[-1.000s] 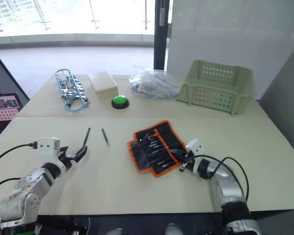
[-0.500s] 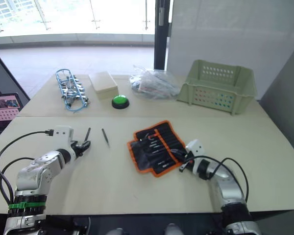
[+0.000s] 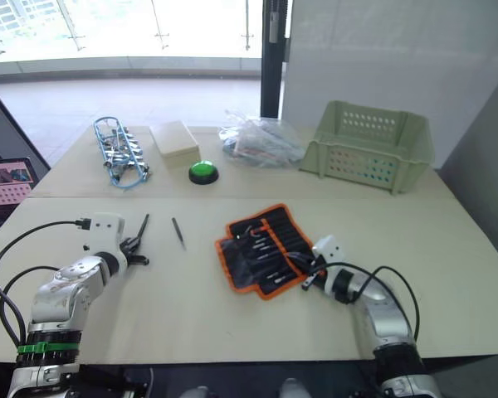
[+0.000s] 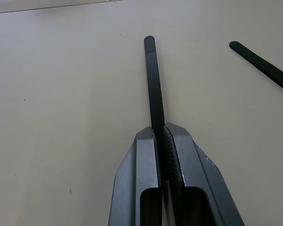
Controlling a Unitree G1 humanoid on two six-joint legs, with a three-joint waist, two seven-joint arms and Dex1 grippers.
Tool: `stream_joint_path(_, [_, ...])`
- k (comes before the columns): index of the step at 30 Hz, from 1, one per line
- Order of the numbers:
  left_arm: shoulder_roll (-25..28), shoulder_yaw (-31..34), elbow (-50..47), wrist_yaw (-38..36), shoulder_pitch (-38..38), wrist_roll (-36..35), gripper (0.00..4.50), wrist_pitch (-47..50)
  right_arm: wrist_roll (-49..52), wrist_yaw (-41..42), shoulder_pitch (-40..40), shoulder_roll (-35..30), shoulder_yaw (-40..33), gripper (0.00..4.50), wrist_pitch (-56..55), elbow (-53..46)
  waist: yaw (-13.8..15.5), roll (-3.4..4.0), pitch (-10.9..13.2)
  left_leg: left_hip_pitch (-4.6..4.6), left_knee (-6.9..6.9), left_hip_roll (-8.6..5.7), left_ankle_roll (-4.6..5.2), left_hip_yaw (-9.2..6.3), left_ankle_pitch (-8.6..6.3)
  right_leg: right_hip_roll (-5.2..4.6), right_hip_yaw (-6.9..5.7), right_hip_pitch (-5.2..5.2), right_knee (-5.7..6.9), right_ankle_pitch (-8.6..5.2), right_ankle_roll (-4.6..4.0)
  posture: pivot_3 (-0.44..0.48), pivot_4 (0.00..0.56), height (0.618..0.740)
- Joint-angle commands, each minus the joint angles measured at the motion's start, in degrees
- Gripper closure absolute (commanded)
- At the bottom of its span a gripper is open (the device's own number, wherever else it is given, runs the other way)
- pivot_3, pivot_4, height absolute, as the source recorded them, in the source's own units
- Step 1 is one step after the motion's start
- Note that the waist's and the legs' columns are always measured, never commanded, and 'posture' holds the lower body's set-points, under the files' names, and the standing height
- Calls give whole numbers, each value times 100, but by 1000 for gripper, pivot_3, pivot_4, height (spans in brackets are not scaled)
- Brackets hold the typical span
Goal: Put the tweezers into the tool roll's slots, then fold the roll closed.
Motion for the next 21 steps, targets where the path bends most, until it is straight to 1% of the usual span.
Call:
stream_joint_path(1, [143,83,-288,-191,50,15,4444,-389,-121,-22,72,27,176,4500,192,-139,0,0,0,-4,0,0,0,0,0,0,0,-4,0,0,0,0,150,740])
stream_joint_path(6, [396,-221,-496,-927,-187,-137,4444,-641,-100,-99,320,-12,130,4500,326,-468,19,0,2,-21,0,0,0,-1,0,-2,-1,-17,-2,0,-1,0,150,740])
stream_joint_path(9, [439,-469,-657,-1525,-390,-476,4444,-336,-64,-207,509,-15,93,4500,450,-763,36,1,2,-33,0,-1,0,-4,0,-3,-5,-19,-8,0,0,0,150,740])
stream_joint_path(13, [430,-978,-845,-2179,-612,-791,4444,68,-26,-380,817,-19,28,4500,597,-1165,37,3,3,-38,0,-3,1,-4,-1,-5,-6,-20,-11,0,0,0,150,740])
stream_joint_path(21, [337,-2050,-1004,-3115,-1280,-968,4444,394,124,-743,1378,-45,-211,4500,872,-1992,38,4,4,-56,3,-4,2,-5,-1,-3,-8,-33,-12,0,1,0,150,740])
